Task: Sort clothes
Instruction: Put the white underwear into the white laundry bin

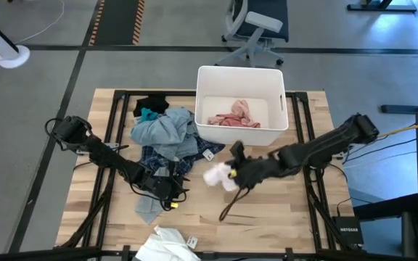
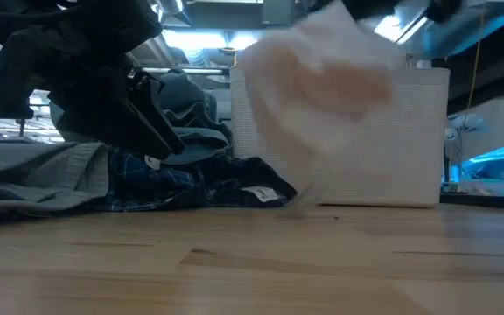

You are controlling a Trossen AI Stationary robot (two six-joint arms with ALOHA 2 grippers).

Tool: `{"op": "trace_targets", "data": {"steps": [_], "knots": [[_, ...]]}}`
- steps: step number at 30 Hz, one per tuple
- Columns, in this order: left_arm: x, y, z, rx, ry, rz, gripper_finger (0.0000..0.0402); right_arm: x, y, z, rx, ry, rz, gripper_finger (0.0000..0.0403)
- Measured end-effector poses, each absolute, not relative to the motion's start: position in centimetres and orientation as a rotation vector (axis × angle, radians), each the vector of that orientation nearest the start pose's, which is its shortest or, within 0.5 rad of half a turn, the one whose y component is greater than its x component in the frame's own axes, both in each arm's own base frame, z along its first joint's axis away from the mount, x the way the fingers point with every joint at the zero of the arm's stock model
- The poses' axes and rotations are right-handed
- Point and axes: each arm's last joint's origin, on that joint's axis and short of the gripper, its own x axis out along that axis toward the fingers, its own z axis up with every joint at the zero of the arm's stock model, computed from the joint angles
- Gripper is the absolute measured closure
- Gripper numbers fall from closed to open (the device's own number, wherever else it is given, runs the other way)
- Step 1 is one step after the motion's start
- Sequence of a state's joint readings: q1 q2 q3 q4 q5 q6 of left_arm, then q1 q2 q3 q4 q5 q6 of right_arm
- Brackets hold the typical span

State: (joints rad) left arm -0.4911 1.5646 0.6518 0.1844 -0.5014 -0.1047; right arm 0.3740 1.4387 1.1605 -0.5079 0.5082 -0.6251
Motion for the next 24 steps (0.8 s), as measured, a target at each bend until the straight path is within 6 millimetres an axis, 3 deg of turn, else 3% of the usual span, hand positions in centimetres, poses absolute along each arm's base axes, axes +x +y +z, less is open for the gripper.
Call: {"op": "trace_targets", "data": {"steps": [8,13,19,24], "knots": [[25.8,-12.2,14.8,0.245,0.638,0.043,0.0239,28.0,5.3,36.6,-1.021,0.679,-0.150,0.0398],[25.8,-12.2,14.8,0.242,0.637,0.044,0.0239,28.1,1.2,39.4,-1.037,0.699,-0.300,0.0398],[25.8,-12.2,14.8,0.244,0.637,0.044,0.0239,27.7,-4.4,40.1,-1.016,0.800,-0.464,0.0398],[25.8,-12.2,14.8,0.245,0.637,0.044,0.0239,27.0,-8.8,38.4,-0.933,0.890,-0.515,0.0398]]}}
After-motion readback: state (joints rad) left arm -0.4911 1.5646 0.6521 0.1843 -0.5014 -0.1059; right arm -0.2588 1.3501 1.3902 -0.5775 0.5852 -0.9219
